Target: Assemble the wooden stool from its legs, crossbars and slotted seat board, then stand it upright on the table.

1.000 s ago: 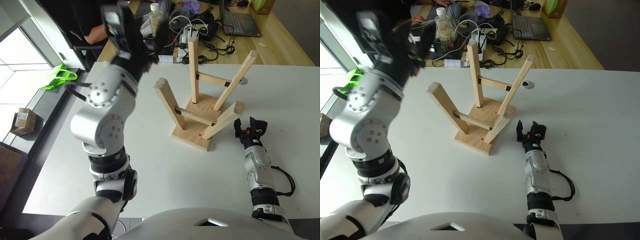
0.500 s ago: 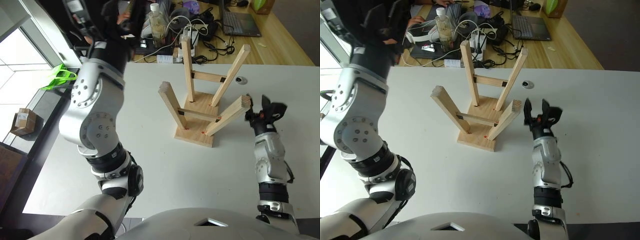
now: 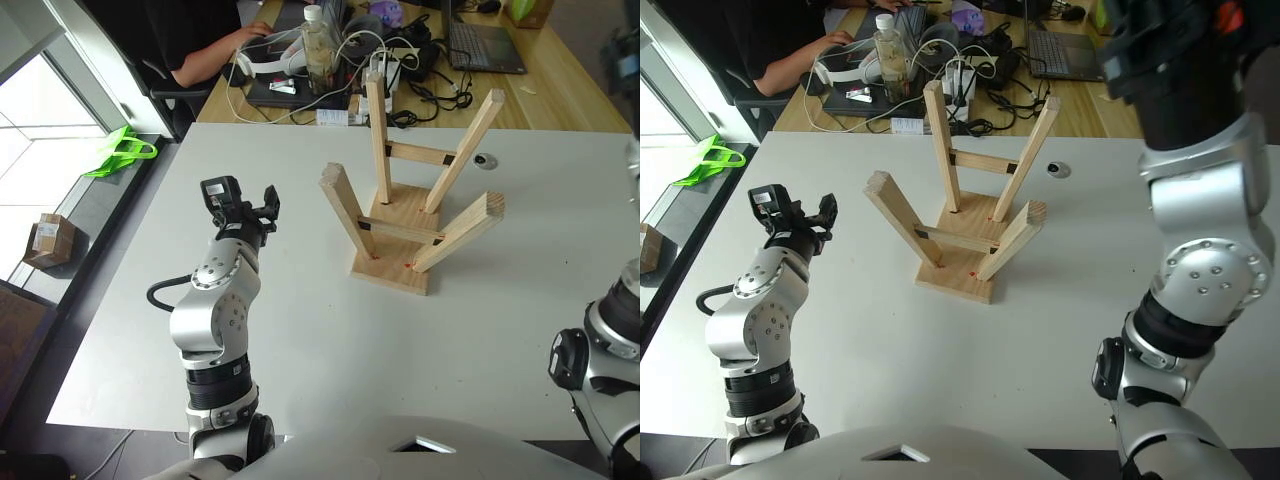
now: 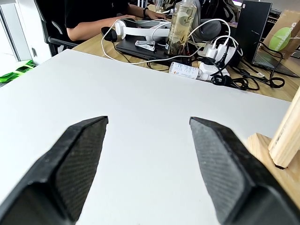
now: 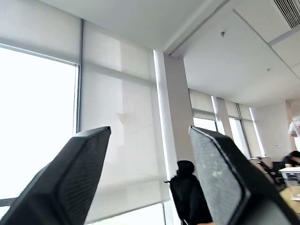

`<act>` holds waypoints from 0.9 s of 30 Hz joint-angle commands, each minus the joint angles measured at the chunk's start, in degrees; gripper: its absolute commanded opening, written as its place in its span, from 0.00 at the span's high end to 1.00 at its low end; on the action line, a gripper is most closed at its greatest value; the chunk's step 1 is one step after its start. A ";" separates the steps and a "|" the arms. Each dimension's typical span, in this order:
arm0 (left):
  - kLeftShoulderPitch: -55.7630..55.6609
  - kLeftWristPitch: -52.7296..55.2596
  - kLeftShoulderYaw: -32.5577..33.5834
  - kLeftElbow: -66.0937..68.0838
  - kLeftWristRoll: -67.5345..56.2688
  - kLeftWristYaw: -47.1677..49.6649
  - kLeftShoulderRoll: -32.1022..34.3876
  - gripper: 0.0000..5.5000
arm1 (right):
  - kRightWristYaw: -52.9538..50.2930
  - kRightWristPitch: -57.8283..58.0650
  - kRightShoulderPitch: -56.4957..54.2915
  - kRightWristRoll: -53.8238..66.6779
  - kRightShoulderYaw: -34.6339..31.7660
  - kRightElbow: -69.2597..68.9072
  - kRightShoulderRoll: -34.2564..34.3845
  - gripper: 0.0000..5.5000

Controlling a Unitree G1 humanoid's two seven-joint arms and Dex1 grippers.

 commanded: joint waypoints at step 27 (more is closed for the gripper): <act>-8.83 -6.63 -0.56 12.78 5.44 -1.04 3.77 0.41 | -20.76 -10.45 17.39 -26.32 2.07 14.43 4.00 0.43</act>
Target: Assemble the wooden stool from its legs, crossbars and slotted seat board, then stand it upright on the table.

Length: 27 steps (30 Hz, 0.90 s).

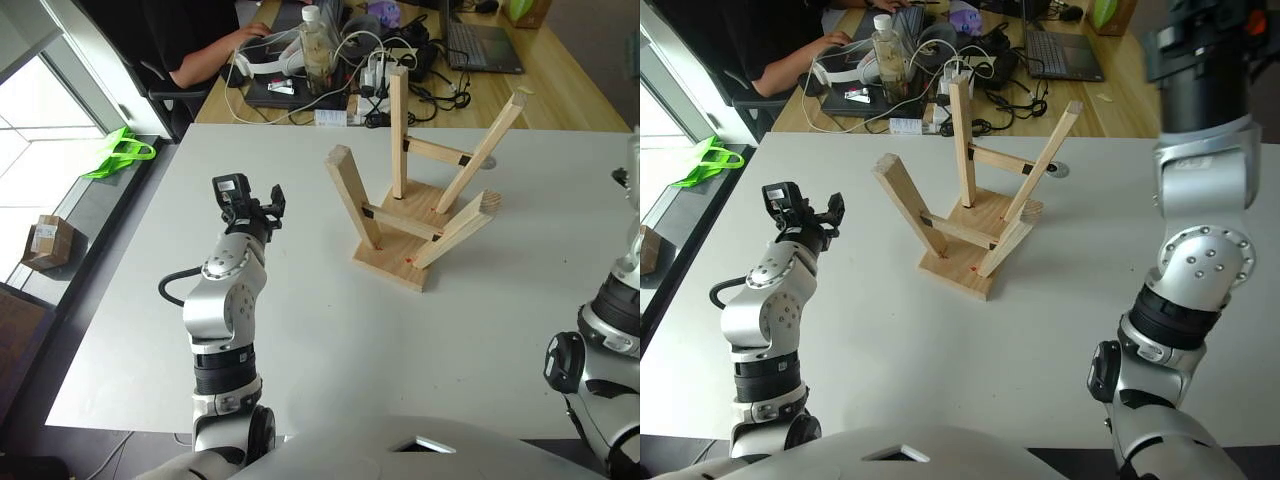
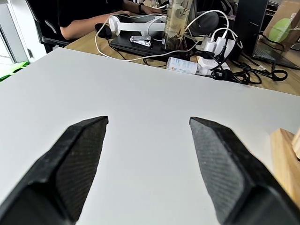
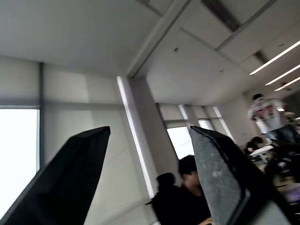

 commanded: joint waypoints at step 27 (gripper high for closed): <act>4.11 3.01 -7.52 -2.28 7.01 -10.05 12.46 0.41 | 4.95 0.36 35.25 -52.81 22.69 -2.60 5.55 0.43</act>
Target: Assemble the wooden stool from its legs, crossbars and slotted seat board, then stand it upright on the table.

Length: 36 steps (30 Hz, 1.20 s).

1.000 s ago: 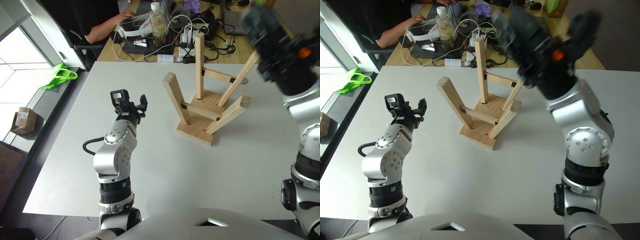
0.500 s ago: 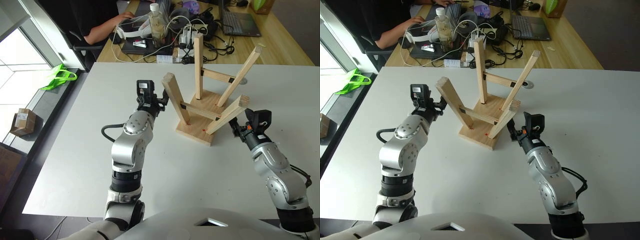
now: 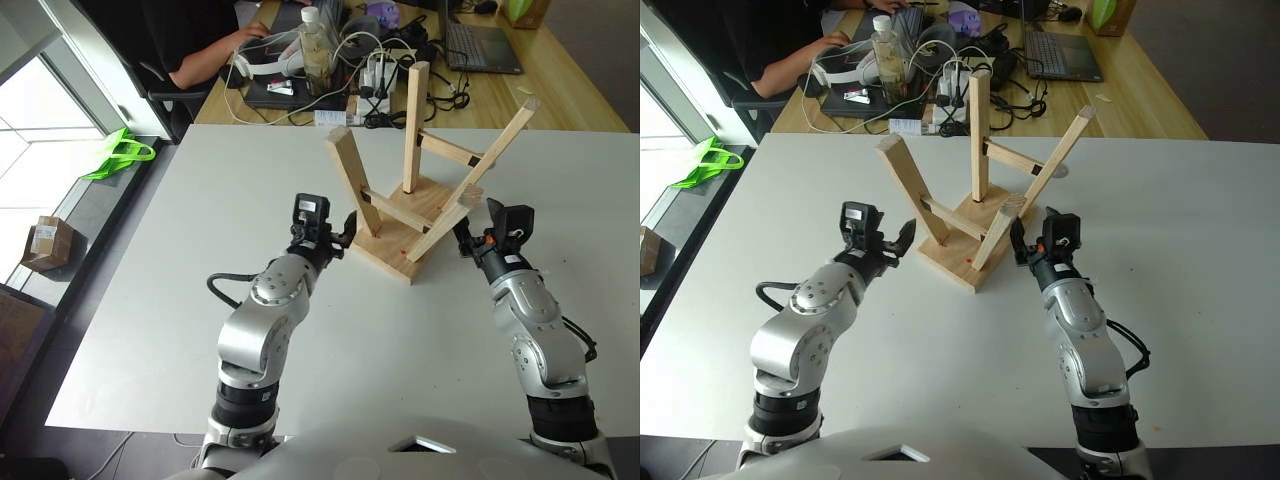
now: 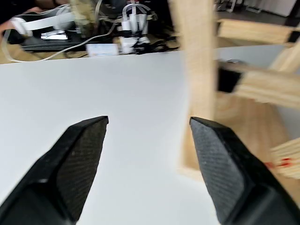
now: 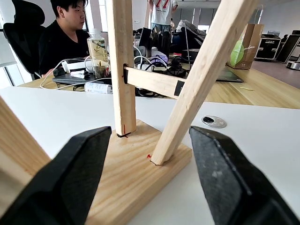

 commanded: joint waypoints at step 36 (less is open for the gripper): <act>-15.27 -15.51 4.20 22.17 2.46 -6.68 -1.86 0.41 | 42.32 14.80 0.73 10.76 -4.70 8.24 -24.37 0.43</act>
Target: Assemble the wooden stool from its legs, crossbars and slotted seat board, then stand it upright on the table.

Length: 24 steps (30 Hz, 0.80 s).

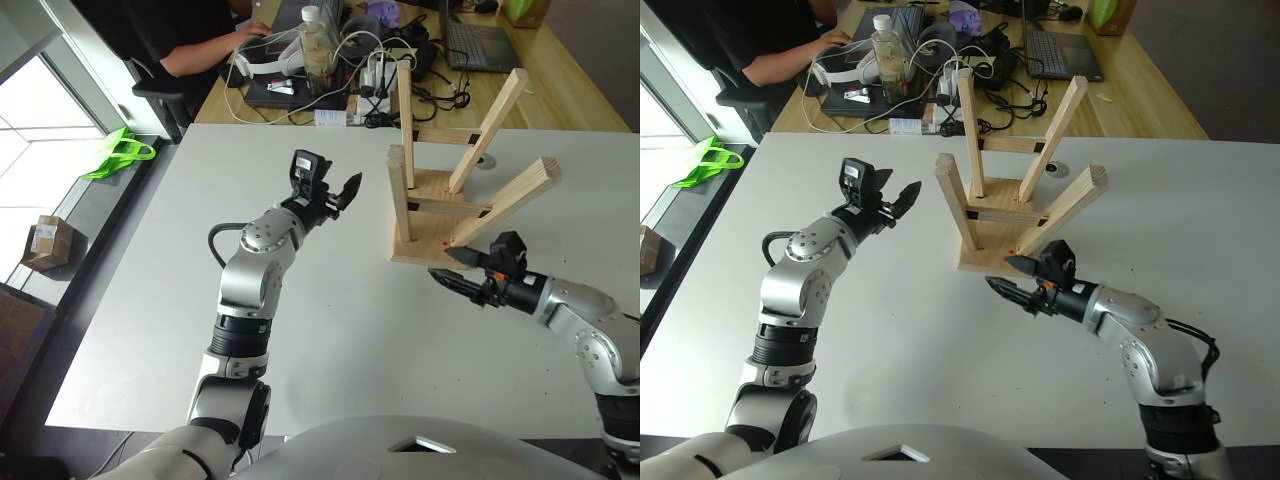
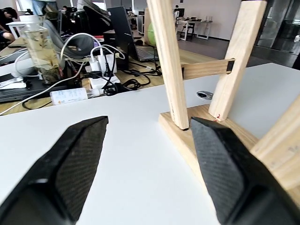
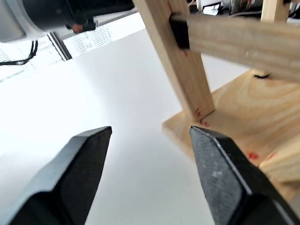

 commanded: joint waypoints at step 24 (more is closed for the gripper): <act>3.05 19.49 9.96 -15.04 1.28 16.88 -2.11 0.41 | -52.73 -5.87 -9.21 -16.54 -15.63 -0.28 27.63 0.43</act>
